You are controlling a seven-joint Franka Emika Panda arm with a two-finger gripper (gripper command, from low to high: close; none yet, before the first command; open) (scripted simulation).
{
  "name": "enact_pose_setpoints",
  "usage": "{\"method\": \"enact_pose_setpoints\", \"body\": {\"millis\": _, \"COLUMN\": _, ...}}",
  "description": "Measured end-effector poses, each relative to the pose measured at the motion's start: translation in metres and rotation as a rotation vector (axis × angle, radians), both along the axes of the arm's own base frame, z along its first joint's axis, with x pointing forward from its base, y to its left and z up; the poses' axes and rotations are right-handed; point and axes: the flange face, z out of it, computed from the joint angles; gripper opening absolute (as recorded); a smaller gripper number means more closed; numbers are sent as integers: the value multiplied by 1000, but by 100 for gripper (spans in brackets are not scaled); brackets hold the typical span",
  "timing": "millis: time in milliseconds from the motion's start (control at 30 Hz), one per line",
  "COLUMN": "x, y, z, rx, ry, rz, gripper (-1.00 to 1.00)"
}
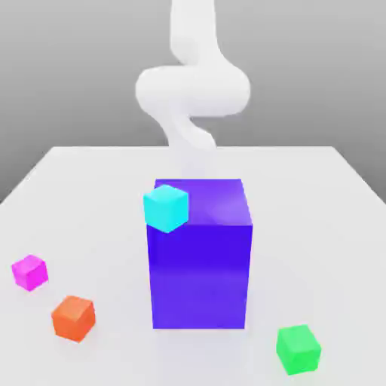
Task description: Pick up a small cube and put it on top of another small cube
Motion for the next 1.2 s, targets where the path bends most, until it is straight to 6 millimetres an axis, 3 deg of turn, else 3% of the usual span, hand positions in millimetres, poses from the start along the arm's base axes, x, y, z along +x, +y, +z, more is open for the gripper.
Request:
{"method": "enact_pose_setpoints", "body": {"millis": 167, "x": 45, "y": -75, "z": -104, "rx": 87, "ry": 152, "rz": -55, "gripper": 0}}
{"method": "enact_pose_setpoints", "body": {"millis": 333, "x": 52, "y": -144, "z": -212, "rx": 153, "ry": 290, "rz": -139, "gripper": 0}}
{"method": "enact_pose_setpoints", "body": {"millis": 433, "x": 39, "y": -182, "z": -276, "rx": 180, "ry": 370, "rz": -201, "gripper": 0}}
{"method": "enact_pose_setpoints", "body": {"millis": 533, "x": 13, "y": -217, "z": -335, "rx": 196, "ry": 450, "rz": -271, "gripper": 0}}
{"method": "enact_pose_setpoints", "body": {"millis": 700, "x": -60, "y": -273, "z": -420, "rx": 203, "ry": 585, "rz": -423, "gripper": 0}}
{"method": "enact_pose_setpoints", "body": {"millis": 800, "x": -106, "y": -291, "z": -459, "rx": 183, "ry": 671, "rz": -491, "gripper": 0}}
{"method": "enact_pose_setpoints", "body": {"millis": 867, "x": -123, "y": -298, "z": -475, "rx": 171, "ry": 699, "rz": -516, "gripper": 0}}
{"method": "enact_pose_setpoints", "body": {"millis": 1133, "x": -129, "y": -300, "z": -533, "rx": 167, "ry": 710, "rz": -524, "gripper": 0}}
{"method": "enact_pose_setpoints", "body": {"millis": 1167, "x": -130, "y": -300, "z": -538, "rx": 169, "ry": 710, "rz": -524, "gripper": -100}}
{"method": "enact_pose_setpoints", "body": {"millis": 1200, "x": -130, "y": -300, "z": -538, "rx": 169, "ry": 710, "rz": -524, "gripper": -100}}
